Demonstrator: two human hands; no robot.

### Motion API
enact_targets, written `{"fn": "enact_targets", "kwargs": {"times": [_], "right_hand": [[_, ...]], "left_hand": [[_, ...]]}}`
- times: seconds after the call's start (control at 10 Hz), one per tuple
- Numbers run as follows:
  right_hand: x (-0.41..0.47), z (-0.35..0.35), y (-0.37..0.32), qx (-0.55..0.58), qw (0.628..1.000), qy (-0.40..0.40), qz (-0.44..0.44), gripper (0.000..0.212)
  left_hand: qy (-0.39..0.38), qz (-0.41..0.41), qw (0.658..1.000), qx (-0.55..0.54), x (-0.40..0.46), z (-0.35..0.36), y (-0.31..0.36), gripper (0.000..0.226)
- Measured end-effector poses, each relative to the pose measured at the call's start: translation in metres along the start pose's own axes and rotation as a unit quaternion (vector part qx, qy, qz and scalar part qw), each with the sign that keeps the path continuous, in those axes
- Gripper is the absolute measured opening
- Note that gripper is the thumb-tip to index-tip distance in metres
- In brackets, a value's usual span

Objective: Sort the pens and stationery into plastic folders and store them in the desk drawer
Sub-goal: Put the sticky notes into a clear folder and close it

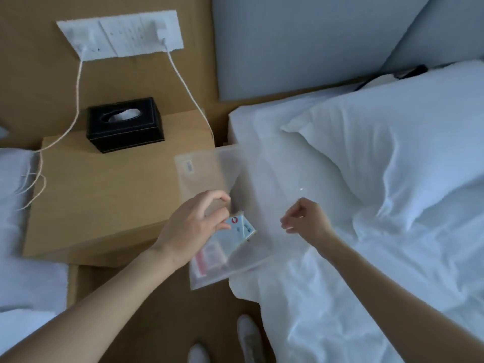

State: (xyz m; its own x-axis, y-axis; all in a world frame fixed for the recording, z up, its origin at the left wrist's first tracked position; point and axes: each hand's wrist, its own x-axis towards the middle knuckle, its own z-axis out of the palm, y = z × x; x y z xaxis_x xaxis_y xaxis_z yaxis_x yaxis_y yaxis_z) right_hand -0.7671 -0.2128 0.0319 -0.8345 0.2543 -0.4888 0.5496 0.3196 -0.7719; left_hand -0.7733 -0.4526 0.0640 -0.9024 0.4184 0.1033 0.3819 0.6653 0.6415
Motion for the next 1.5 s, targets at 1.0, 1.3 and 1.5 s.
{"fn": "enact_targets", "kwargs": {"times": [1.0, 1.3, 1.5], "right_hand": [[-0.078, -0.156, 0.212, 0.122, 0.935, 0.283, 0.177, 0.035], [-0.051, -0.182, 0.22, 0.15, 0.928, 0.308, 0.146, 0.009], [-0.049, -0.211, 0.211, 0.147, 0.914, 0.364, 0.105, 0.012]], "left_hand": [[-0.115, 0.398, 0.91, 0.01, 0.028, 0.241, 0.133, 0.012], [-0.133, 0.38, 0.915, 0.025, 0.04, 0.262, 0.146, 0.017], [-0.162, 0.343, 0.925, 0.016, 0.057, 0.279, 0.176, 0.023]]}}
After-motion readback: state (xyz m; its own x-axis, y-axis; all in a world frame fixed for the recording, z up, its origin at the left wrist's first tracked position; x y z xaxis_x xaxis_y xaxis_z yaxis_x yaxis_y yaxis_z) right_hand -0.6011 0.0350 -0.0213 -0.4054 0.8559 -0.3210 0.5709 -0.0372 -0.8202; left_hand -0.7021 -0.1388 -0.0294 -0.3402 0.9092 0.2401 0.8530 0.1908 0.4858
